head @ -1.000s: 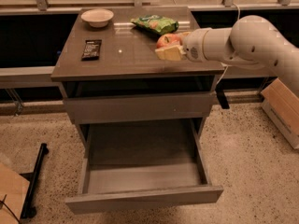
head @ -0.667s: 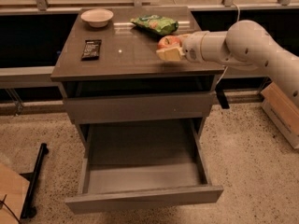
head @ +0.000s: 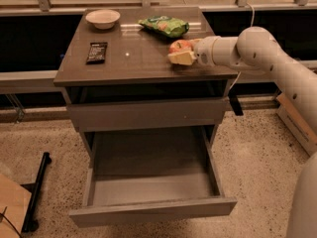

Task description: Pick apple from middle drawer and place on counter

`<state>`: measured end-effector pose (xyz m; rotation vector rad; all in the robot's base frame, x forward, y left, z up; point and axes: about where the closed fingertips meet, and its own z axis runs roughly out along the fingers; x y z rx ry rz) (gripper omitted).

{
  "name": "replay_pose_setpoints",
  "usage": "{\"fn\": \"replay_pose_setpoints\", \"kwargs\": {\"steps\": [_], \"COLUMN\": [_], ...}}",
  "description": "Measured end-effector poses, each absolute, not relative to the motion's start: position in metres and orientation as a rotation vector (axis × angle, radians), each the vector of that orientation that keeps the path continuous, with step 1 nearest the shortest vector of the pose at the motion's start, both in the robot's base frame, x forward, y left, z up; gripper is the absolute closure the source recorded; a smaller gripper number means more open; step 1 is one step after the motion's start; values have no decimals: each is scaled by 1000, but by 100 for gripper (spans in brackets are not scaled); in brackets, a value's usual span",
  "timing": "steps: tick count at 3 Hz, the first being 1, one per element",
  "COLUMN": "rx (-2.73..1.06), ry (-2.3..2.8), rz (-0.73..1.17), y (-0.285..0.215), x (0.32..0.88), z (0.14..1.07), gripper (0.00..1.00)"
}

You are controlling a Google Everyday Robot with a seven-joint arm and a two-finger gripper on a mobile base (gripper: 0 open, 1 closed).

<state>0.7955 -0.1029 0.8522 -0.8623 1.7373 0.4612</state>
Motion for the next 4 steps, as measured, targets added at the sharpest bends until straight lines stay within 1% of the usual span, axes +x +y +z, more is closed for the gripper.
{"fn": "replay_pose_setpoints", "kwargs": {"steps": [2,3,4], "rx": [-866,-869,-869], "ry": [1735,1735,1735], "rz": [468,472,472], "y": [-98,-95,-95], "x": [797,797,797], "z": [851,850,850], "gripper": [12,0,0]}}
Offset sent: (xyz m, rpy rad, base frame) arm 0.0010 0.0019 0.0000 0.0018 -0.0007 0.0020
